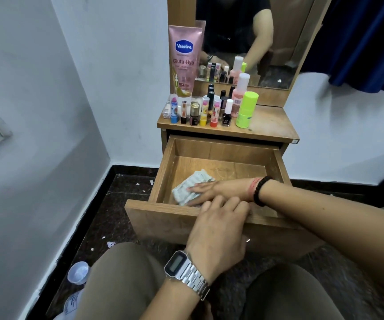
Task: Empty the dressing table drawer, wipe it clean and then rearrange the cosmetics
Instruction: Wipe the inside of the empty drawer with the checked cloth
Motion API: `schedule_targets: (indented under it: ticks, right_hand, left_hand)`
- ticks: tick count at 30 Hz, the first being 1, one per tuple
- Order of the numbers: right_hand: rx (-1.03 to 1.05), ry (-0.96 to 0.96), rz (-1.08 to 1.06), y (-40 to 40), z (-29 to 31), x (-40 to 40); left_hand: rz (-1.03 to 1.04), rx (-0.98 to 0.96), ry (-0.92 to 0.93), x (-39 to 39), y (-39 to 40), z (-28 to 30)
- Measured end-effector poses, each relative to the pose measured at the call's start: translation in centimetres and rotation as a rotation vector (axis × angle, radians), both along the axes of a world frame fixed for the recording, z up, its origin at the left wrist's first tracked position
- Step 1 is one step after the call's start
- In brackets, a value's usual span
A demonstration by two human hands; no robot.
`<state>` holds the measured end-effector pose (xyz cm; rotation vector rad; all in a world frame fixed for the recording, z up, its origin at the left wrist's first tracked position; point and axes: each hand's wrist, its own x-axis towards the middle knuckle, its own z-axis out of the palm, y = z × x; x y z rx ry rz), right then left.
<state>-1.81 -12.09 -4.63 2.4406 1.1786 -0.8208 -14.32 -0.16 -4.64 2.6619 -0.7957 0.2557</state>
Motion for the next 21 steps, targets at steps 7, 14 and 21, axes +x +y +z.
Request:
schedule_targets:
  ticks: [7, 14, 21]
  right_hand:
    - [0.059, -0.015, -0.354, -5.0, -1.8, 1.7]
    - [0.104, 0.024, -0.229, -4.7, -2.2, -0.2]
    - [0.125, 0.004, -0.184, -3.4, -2.3, 0.7]
  left_hand:
    - [-0.012, -0.024, 0.018, -0.1, 0.0, 0.1]
    - [-0.011, -0.023, 0.027, -0.1, -0.1, 0.1]
    - [-0.009, -0.012, 0.016, -0.1, -0.2, 0.1]
